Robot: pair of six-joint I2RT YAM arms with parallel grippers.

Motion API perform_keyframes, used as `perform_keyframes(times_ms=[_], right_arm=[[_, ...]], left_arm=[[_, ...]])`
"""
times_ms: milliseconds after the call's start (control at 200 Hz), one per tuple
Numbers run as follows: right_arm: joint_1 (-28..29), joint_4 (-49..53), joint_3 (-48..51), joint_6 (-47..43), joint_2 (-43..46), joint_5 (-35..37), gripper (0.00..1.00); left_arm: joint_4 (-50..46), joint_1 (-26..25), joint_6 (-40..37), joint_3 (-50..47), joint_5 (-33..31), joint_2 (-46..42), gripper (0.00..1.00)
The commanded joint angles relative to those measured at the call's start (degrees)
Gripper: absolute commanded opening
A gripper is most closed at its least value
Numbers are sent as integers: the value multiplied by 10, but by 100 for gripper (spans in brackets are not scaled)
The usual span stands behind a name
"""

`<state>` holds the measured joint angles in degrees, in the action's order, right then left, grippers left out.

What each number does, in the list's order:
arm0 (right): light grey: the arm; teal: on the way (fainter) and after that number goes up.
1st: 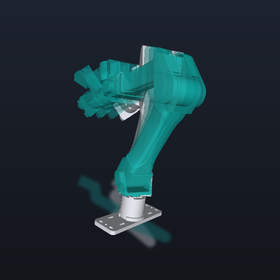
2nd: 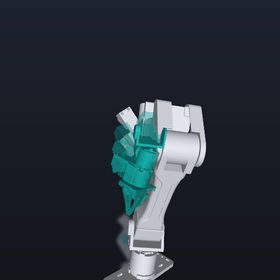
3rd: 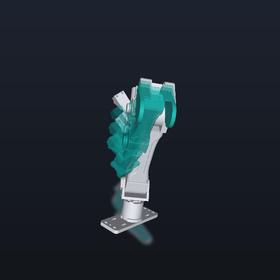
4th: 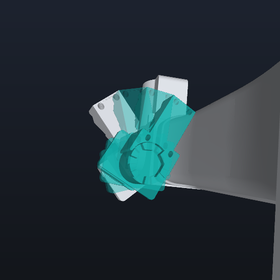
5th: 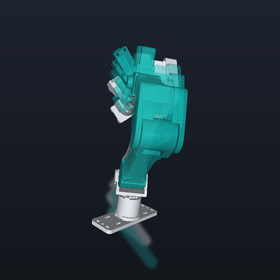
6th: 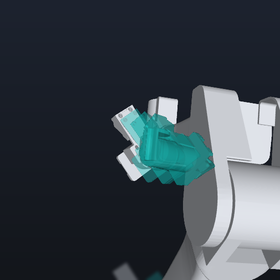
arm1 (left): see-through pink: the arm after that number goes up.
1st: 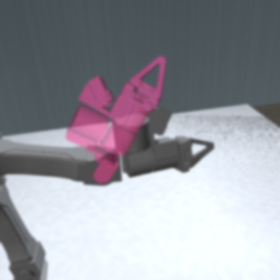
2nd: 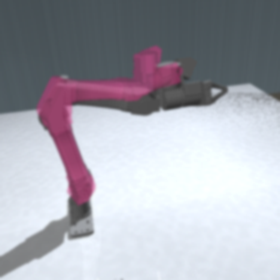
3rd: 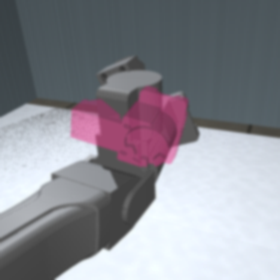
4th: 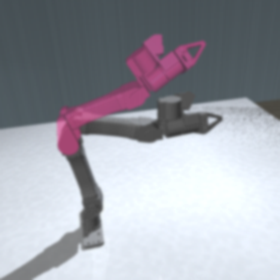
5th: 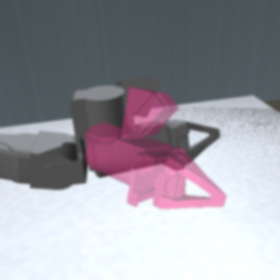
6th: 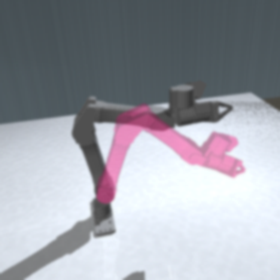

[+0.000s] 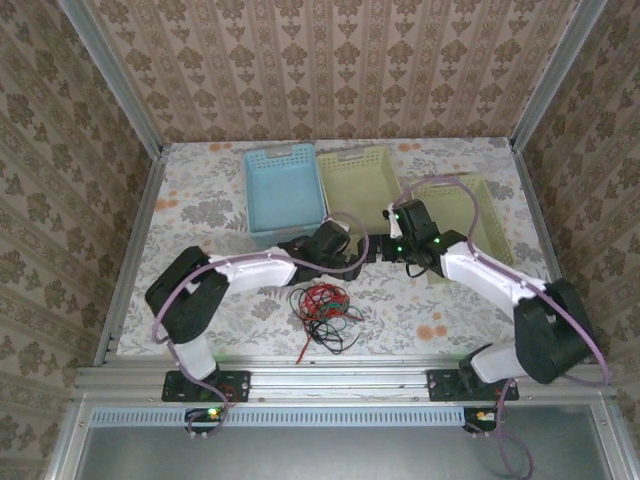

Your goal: Untangle the cables

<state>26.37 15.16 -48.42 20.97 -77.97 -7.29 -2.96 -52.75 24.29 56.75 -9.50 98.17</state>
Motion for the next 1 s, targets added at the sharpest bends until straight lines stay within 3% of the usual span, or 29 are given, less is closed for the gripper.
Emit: perform_keyframes(times_ms=[0, 190, 380, 500, 680, 865, 995], right_arm=[[43, 33, 22, -60, 39, -19, 98], [139, 77, 8, -150, 15, -58, 95], [174, 101, -36, -189, -74, -82, 79], [182, 120, -63, -210, -116, -95, 73], [184, 111, -69, -205, -143, -78, 53], [182, 98, -70, -199, -148, -70, 17], [171, 76, -66, -181, -143, -66, 4]], left_arm=[[77, 12, 35, -34, -64, -74, 100], [96, 19, 60, -106, -121, -176, 100], [-28, 31, 159, -141, -261, -262, 100], [-58, 41, 173, -169, -288, -307, 100], [-65, 41, 136, -193, -238, -348, 100], [-51, 35, 69, -208, -110, -353, 100], [-52, 30, 43, -207, -44, -348, 100]])
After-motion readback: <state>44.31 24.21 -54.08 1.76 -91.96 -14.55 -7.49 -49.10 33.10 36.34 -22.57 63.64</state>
